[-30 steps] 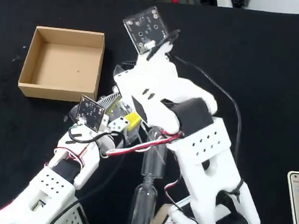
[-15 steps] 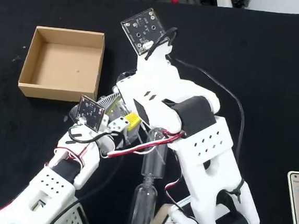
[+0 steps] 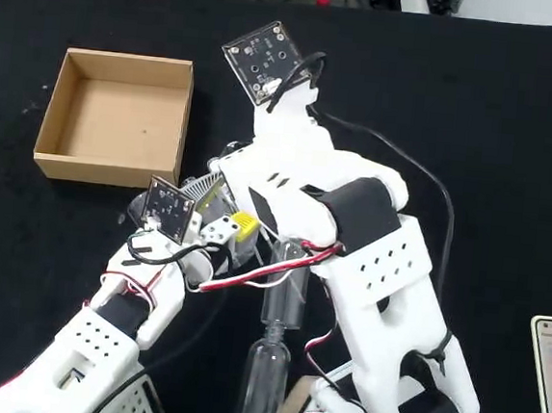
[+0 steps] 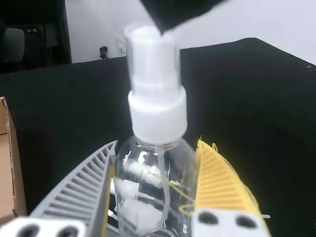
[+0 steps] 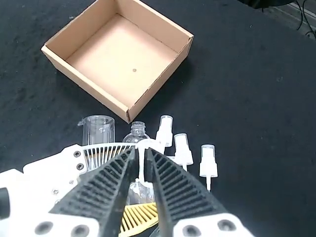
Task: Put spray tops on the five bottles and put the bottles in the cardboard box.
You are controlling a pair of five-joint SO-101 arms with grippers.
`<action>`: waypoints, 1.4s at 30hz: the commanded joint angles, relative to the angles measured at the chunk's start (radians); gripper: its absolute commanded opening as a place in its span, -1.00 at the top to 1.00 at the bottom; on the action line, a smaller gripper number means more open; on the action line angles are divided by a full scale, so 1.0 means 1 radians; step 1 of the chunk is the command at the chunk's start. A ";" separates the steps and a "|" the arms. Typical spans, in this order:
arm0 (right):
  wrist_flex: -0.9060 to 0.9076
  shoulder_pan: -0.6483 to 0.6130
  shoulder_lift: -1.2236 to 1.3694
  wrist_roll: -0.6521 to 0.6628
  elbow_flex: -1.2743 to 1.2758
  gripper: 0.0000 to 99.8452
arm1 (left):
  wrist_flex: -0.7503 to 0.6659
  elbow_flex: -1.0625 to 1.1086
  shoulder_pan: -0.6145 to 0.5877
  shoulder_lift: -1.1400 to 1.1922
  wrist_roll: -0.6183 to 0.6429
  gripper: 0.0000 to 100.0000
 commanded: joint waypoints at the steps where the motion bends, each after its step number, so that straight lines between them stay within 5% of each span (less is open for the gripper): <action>1: 0.012 0.006 -0.004 0.003 -0.051 0.97 | -0.023 -0.013 0.001 -0.017 0.000 0.75; 10: 0.011 0.034 -0.262 0.005 -0.042 0.97 | -0.023 -0.013 0.001 -0.017 0.000 0.75; 16: -0.048 0.261 -0.354 0.000 0.093 0.97 | -0.023 -0.022 -0.002 -0.018 0.000 0.75; 21: -0.377 0.410 -0.357 -0.006 0.478 0.97 | -0.023 -0.074 -0.076 -0.018 0.000 0.75; 31: -0.957 0.413 -0.352 -0.143 1.036 0.97 | -0.021 -0.254 -0.427 -0.005 0.000 0.75; 36: -1.105 0.411 -0.352 -0.143 1.156 0.97 | -0.029 -0.298 -0.575 0.012 0.000 0.75; 42: -1.189 0.411 -0.352 -0.143 1.221 0.97 | -0.029 -0.526 -0.615 0.287 0.000 0.75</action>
